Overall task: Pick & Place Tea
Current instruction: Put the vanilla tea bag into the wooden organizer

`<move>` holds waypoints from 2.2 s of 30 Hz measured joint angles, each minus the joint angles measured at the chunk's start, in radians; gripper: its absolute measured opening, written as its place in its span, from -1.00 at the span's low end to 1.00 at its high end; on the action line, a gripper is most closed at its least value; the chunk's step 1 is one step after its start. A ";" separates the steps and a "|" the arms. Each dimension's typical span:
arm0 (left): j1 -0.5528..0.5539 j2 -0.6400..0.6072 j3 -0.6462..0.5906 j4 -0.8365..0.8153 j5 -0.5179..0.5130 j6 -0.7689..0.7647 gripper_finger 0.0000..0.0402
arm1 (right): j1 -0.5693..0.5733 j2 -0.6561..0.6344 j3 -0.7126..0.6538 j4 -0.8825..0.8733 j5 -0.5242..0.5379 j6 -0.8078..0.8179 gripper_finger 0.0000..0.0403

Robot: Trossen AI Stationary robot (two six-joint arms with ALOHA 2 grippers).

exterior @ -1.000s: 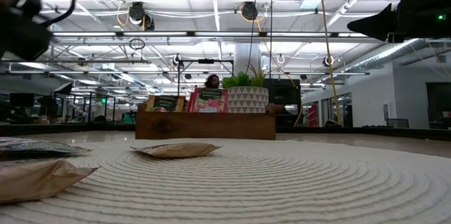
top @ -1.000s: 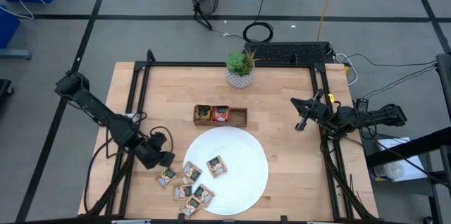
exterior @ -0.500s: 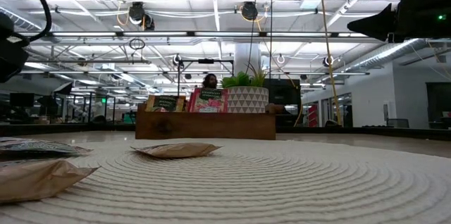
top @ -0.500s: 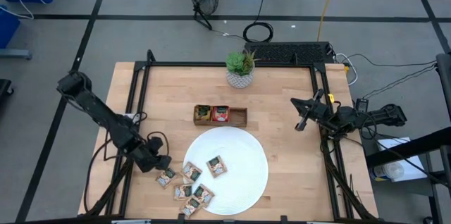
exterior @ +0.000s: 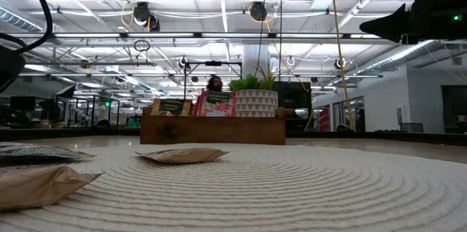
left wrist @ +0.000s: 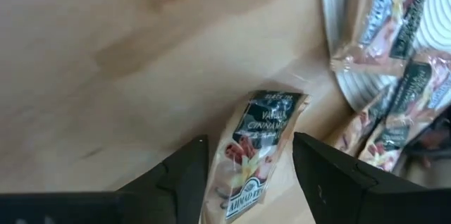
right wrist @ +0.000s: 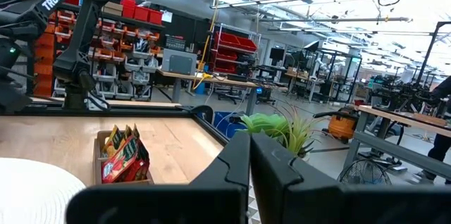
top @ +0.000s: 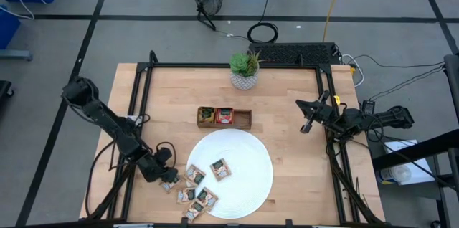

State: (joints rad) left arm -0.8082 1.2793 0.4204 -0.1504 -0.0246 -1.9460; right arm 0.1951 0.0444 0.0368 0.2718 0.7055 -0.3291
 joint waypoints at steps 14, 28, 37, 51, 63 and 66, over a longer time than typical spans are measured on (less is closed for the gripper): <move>-0.045 0.035 0.001 -0.025 0.012 0.014 -0.60 | 0.000 0.000 0.000 0.000 0.000 0.000 -0.99; 0.021 -0.001 0.120 -0.194 -0.038 0.171 -0.99 | 0.000 0.000 0.000 0.000 0.000 0.000 -0.98; 0.161 -0.005 0.424 -0.428 -0.398 0.774 -0.99 | 0.000 0.000 0.000 0.000 0.000 0.000 -0.99; 0.552 0.029 0.423 0.238 -0.453 2.096 -0.99 | 0.000 0.000 0.000 0.000 0.000 0.000 -0.99; 0.850 0.244 0.387 0.769 0.088 2.261 -0.98 | 0.003 0.000 0.000 0.030 -0.042 0.006 -0.98; 0.884 0.303 0.388 0.875 0.092 2.250 -0.99 | 0.003 0.002 0.000 0.072 -0.059 0.130 -0.98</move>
State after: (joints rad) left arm 0.0759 1.5826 0.8082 0.7244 0.0677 0.3042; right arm 0.1978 0.0468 0.0364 0.3442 0.6465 -0.1986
